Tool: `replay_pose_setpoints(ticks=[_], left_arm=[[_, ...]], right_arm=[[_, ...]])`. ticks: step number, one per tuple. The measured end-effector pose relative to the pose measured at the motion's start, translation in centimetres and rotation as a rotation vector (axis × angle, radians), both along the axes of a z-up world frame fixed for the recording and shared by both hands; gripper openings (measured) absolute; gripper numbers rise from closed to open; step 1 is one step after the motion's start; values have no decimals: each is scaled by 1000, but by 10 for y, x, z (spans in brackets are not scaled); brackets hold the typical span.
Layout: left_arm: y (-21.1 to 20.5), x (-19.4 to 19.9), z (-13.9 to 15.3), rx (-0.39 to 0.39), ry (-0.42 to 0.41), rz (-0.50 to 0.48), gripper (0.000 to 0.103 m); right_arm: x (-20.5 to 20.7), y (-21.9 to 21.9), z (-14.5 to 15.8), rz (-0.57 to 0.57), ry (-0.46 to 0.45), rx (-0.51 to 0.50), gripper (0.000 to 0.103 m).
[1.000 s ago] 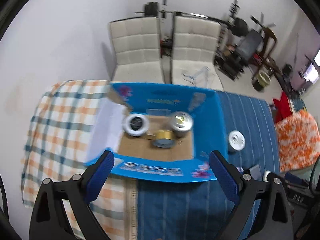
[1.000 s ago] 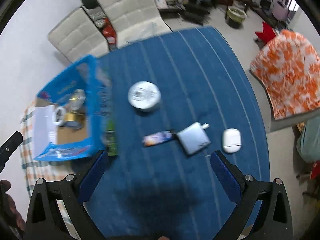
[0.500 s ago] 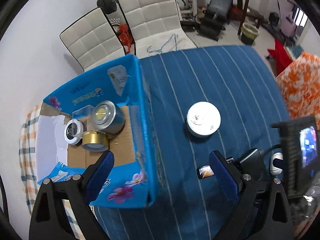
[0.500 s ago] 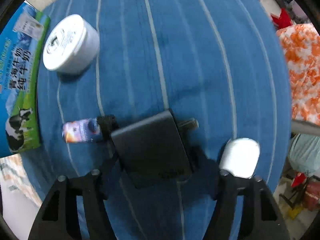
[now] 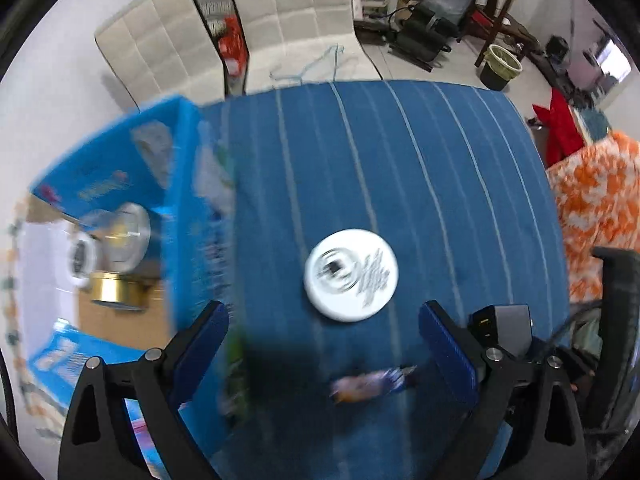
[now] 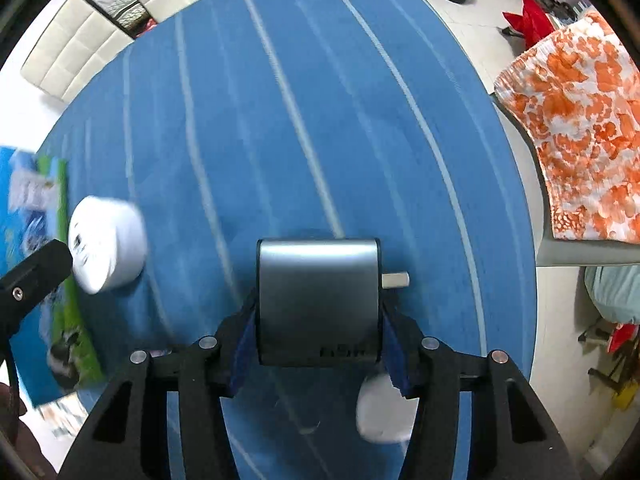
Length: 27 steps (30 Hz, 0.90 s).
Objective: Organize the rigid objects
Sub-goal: 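Grasp the white cream jar with the left tool while the right tool lifts the charger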
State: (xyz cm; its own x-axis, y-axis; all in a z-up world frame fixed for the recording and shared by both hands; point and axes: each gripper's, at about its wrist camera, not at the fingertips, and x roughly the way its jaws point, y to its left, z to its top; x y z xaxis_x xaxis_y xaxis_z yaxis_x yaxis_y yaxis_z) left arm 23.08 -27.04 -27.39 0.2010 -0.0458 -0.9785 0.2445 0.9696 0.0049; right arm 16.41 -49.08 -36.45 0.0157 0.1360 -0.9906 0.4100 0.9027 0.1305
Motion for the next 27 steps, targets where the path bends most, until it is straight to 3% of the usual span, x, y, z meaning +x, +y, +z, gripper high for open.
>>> replay_pose_setpoints(ticks=[2,8,10,13,17,24,26,27], left_arm=[[-7,16,-17,-43,75,27,99],[-17,37,-32,-113,148,45,99],[-8,39,-25,-112,129,74,95],[0,36,-15,-179,115,112,94],[-19,36,-33,-29,123,57,94],[-35,38,-81,53,200,41,94],[-38,37,-86,57,182,32,90],[-39,35,-83,37,169,29,78]], right_arm=[[12,-2,2,11,-10,-23,57],[19,-34,-3,-67,-21,3,57],[16,-43,-3,-106,-34,46,57],[16,-50,-2,-118,-43,70,57],[17,-51,-1,-115,-52,90,57],[18,-37,-2,-117,-38,73,57],[20,-36,-5,-111,-33,52,57],[21,-33,-4,-109,-32,41,57]])
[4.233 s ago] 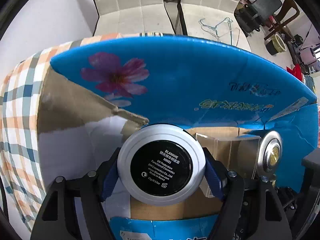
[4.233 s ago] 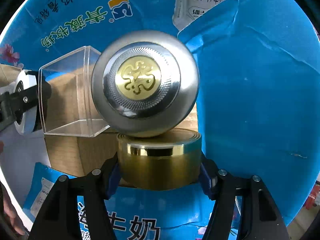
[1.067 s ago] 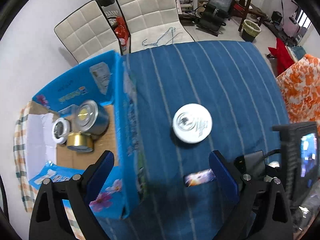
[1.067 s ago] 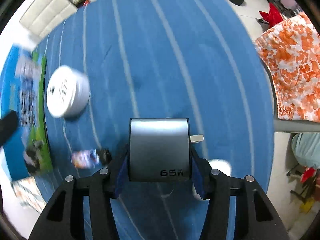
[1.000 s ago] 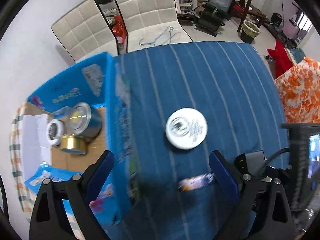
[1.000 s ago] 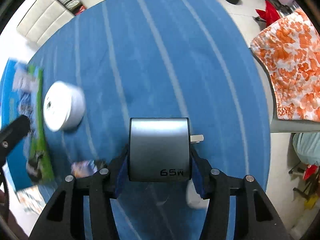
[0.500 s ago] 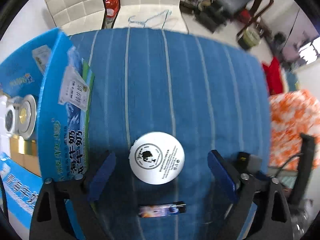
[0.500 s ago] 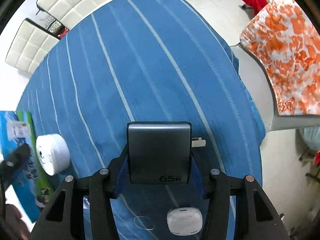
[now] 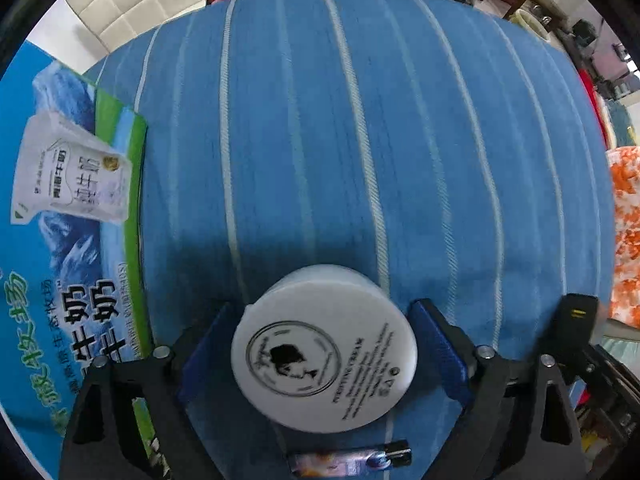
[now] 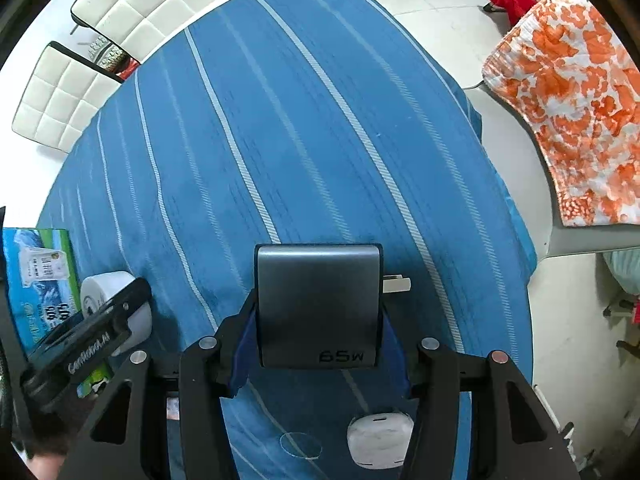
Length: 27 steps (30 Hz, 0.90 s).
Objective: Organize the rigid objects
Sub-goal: 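Grasp the white cream jar with the left tool while the right tool lifts the charger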
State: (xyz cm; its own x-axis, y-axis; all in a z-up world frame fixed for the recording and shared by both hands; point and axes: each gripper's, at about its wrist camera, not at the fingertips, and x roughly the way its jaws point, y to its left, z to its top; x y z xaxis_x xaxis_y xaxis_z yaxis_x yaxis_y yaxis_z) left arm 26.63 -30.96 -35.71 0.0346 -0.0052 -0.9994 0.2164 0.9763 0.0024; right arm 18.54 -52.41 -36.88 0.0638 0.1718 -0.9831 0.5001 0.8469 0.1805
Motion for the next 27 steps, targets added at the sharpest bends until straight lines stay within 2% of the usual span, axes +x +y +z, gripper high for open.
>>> replay_pose_setpoints(ticks=[1,5,8,12,17,23,24,27], left_arm=[[-2,-3,4,3,-16,-8,67],[-11,-13,7,25,-37,-35,67],[-18,-24,13,17,-37,-47,67],[-17,-55,40,4,-95,-89,67],[-13,-80,73,-35,-127,-108,67],[18,-104,126,-78,-211,-132,67],[32,-94,125,-86,-219,-136,67],[55,-84,146,-117,-245,-146,67]], right_arm=[[1,3,1,3,2,-11,57],[2,10,8,19,-13,-5,57],[-1,16,22,37,-40,-38,57],[-10,24,48,59,-80,-87,56],[-26,42,87,95,-137,-120,56],[-46,79,139,141,-210,-131,56],[-49,87,146,147,-221,-131,56],[-56,114,171,170,-255,-116,56]])
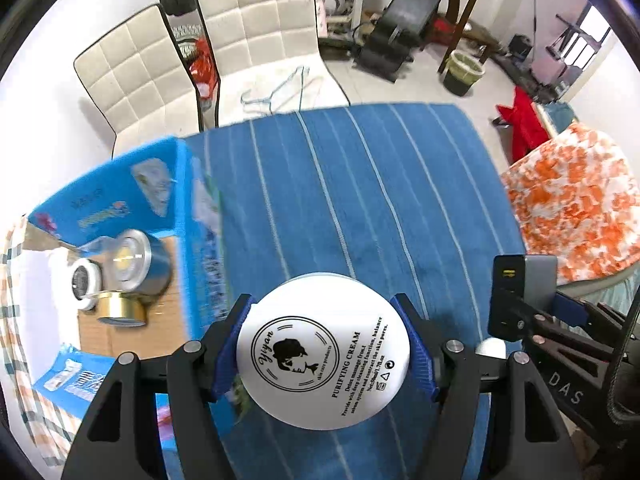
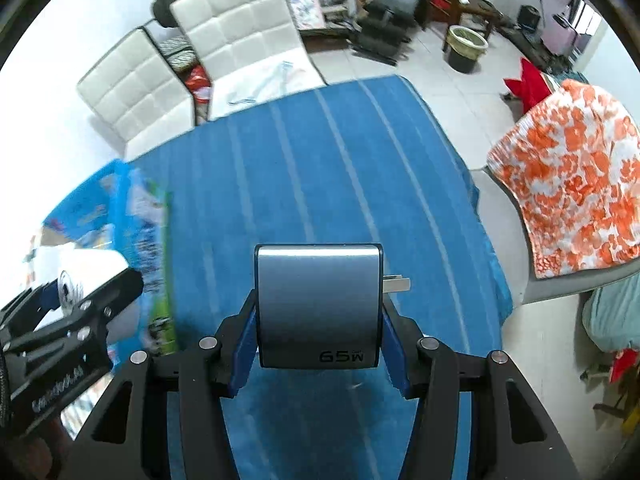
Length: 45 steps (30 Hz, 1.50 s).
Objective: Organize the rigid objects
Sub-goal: 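Grasp the white cream jar with the left tool while the right tool lifts the charger, then carry the cream jar with the left tool while the right tool carries the charger into the box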
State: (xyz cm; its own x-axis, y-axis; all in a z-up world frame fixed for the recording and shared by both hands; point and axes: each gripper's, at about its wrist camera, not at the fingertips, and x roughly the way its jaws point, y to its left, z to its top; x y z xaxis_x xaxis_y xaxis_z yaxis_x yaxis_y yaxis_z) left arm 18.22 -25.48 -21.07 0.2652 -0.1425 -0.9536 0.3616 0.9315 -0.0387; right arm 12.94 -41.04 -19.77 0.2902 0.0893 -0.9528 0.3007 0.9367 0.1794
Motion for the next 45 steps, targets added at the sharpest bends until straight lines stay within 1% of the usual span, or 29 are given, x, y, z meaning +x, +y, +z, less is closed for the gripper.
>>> replay_pose_setpoints(ticks=[1,2,4,7,9,11,14,16,19,25,29,31,34,38,39,43,45], left_arm=[[11,-3,9,-9,-12,0,67],[21,4,11,-14,-20,1,67],[37,4,23,-20,-40,14,67],[68,1,38,-45,-53,41,67],[76,1,44,-49,-57,57,67],[95,1,53,-50,-72,74,67],[122,-2,66,-22,-109,100,67],[149,-5,77,-8,-131,121,67],[173,-7,86,10,-159,144,67],[218,-5,91,21,-171,177,67],[238,-1,88,14,-165,184,67],[246,2,85,8,-162,187,67],[258,8,74,-3,-135,189,67],[281,23,42,-33,-47,218,67],[288,28,30,-41,-15,230,67],[304,43,-6,-47,69,250,67],[306,48,-21,-40,97,245,67]], right_arm=[[-3,11,9,13,-15,7,56],[-4,20,16,25,-26,11,56],[-6,41,29,44,-45,24,56],[-4,73,43,77,-68,47,56],[-1,94,51,98,-83,51,56],[3,120,59,128,-98,65,56],[10,151,66,161,-108,75,56],[14,172,68,182,-109,85,56],[20,198,72,207,-113,87,56],[30,234,71,230,-109,86,56],[40,245,55,208,-77,115,56],[47,248,39,195,-50,144,56],[58,255,12,179,5,168,56],[75,264,-31,158,85,166,56],[80,266,-42,155,106,166,56],[94,274,-74,139,161,158,56],[101,279,-85,139,182,149,56]])
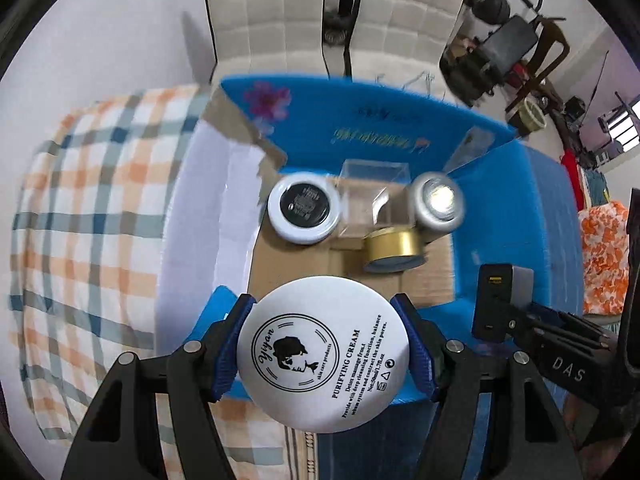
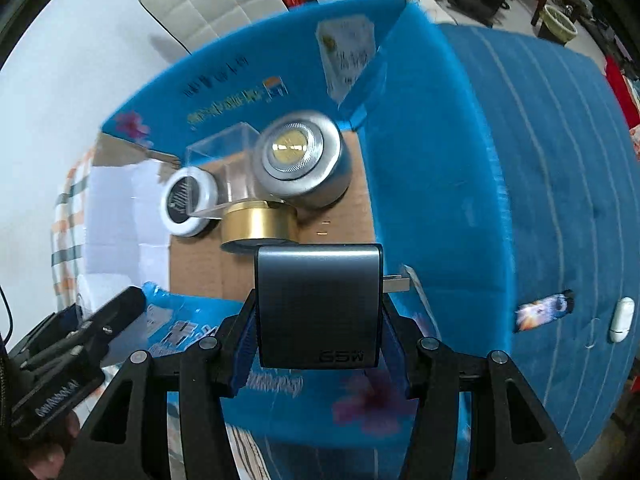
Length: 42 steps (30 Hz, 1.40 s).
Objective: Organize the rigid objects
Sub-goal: 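Carry the cream jar with the left tool while the right tool carries the charger into the box, then open both tools to set the cream jar and charger inside the box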
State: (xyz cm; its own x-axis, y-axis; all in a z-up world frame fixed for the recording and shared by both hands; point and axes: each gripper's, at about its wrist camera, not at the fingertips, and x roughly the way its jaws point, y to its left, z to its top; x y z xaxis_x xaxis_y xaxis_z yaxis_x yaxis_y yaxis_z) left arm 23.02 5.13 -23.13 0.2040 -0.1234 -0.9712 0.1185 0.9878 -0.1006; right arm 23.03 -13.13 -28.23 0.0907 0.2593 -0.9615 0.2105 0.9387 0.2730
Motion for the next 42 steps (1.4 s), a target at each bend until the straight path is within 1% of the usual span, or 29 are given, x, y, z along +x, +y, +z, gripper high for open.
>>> replay_pose_setpoints(ticks=[5,8,14,18,23,29,31,32,34,35,37,38,39,40,42], left_arm=[[2,18,-42,15,80,-14,67],[0,28,-60,19,119,-26,67],[-2,39,-88,28,184,-37,67],[3,42,-101,20,217,-26,67],[10,43,-105,12,239,-10,68],[16,40,-103,23,260,-8,68],[19,43,-99,30,262,-15,68],[18,41,-96,30,261,-14,68],[20,38,-90,21,256,-6,69],[18,37,-86,15,252,-3,72],[20,34,-77,14,236,0,86],[21,33,-73,17,226,-2,89],[19,32,-68,24,221,-5,95],[20,31,-65,29,218,-7,97],[23,28,-58,35,208,-6,99]], right_arm=[[18,11,-27,16,47,-55,56],[25,14,-38,19,77,-78,57],[33,16,-59,26,132,-88,57],[36,20,-65,50,134,-100,60],[40,23,-68,79,146,-123,62],[43,34,-58,129,122,-150,77],[41,38,-54,147,120,-153,80],[41,39,-53,150,121,-150,84],[37,35,-46,152,116,-146,85],[33,37,-43,154,111,-146,86],[32,36,-36,160,102,-152,90],[30,35,-33,162,97,-155,94],[29,35,-29,165,94,-161,98],[27,34,-26,170,91,-167,99],[22,32,-17,179,73,-166,102]])
